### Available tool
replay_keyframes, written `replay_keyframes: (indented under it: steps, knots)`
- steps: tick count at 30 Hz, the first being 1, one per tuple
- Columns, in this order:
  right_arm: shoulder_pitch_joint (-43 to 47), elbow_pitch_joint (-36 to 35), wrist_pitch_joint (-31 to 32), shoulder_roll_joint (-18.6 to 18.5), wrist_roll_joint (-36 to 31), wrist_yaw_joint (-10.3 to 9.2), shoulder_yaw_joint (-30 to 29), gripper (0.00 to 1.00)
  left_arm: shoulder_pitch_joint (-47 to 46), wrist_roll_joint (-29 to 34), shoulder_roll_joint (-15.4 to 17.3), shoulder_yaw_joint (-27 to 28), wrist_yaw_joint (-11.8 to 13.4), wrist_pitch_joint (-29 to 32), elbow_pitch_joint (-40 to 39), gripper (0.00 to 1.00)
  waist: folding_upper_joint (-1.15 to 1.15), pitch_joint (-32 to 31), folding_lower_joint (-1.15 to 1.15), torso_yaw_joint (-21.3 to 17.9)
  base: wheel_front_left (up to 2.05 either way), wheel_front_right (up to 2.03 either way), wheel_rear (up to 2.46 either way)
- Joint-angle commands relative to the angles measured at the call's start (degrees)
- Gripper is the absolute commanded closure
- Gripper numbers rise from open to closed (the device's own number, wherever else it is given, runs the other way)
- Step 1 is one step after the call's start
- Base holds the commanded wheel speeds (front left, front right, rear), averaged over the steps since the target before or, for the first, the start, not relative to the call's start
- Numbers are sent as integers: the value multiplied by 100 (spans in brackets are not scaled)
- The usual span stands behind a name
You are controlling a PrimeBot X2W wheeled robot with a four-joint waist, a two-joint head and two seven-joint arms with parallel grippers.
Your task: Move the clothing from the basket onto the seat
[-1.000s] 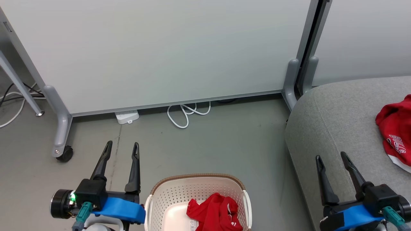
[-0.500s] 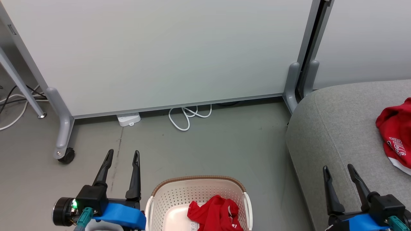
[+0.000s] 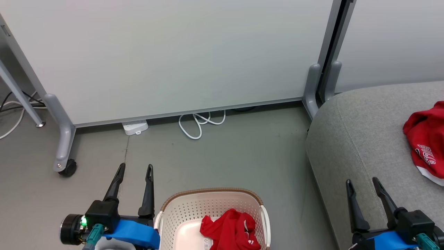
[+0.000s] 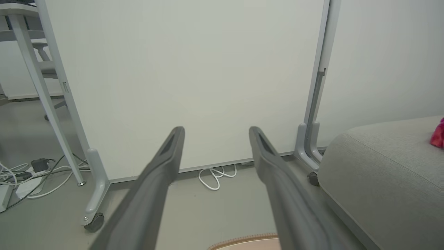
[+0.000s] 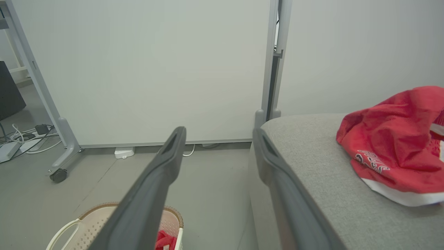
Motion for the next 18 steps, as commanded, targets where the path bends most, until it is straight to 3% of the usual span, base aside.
replay_keyframes:
  steps: [1, 9, 18]
  knots:
    - [-46, 15, -22, 12, -11, 1, 18, 0, -93, -44, -16, -35, -47, -16, 43, 0, 0, 34, 0, -41, 0, 0, 0]
    - [-258, -13, -22, 12, -29, 1, 137, 0, -567, -71, -18, -546, -94, -15, 549, 0, 0, 285, 0, -310, 0, 0, 0]
    - [-862, -135, -22, 12, -27, 1, 451, 0, -1524, -405, 184, -1251, -86, -16, 1580, 0, 0, 1221, 0, -857, 0, 0, 0]
